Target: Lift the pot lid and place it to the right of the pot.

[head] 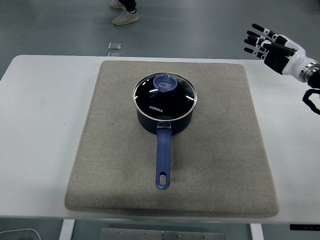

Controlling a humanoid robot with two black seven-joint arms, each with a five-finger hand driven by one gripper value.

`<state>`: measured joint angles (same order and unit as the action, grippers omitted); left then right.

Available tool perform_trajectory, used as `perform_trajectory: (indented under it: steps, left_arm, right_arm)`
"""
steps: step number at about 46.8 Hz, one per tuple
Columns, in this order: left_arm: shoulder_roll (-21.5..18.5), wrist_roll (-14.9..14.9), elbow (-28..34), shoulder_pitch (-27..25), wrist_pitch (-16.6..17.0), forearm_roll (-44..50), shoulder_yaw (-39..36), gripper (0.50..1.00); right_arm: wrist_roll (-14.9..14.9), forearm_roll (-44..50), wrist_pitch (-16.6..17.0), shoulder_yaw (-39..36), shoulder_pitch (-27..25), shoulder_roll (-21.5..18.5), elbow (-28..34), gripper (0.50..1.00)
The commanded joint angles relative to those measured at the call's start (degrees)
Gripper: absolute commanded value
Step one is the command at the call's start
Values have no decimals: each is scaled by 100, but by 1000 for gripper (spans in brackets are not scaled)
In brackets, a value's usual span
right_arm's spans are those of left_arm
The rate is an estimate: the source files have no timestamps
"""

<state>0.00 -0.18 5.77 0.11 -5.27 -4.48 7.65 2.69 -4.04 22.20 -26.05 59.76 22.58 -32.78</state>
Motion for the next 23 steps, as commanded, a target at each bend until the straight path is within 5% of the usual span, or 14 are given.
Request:
perform_trajectory:
  steps: [1, 15, 23]
  left_arm:
    - [0, 0, -6, 6, 0, 0, 0, 1000]
    - [0, 0, 3, -2, 0, 0, 0, 1000]
    - [0, 0, 3, 6, 0, 0, 0, 1000]
  right_arm:
    - [30, 8, 3, 3, 10, 1, 0, 921]
    - [276, -9, 38, -49, -17, -17, 9, 917]
    - [346, -9, 565, -67, 18, 53, 0, 915]
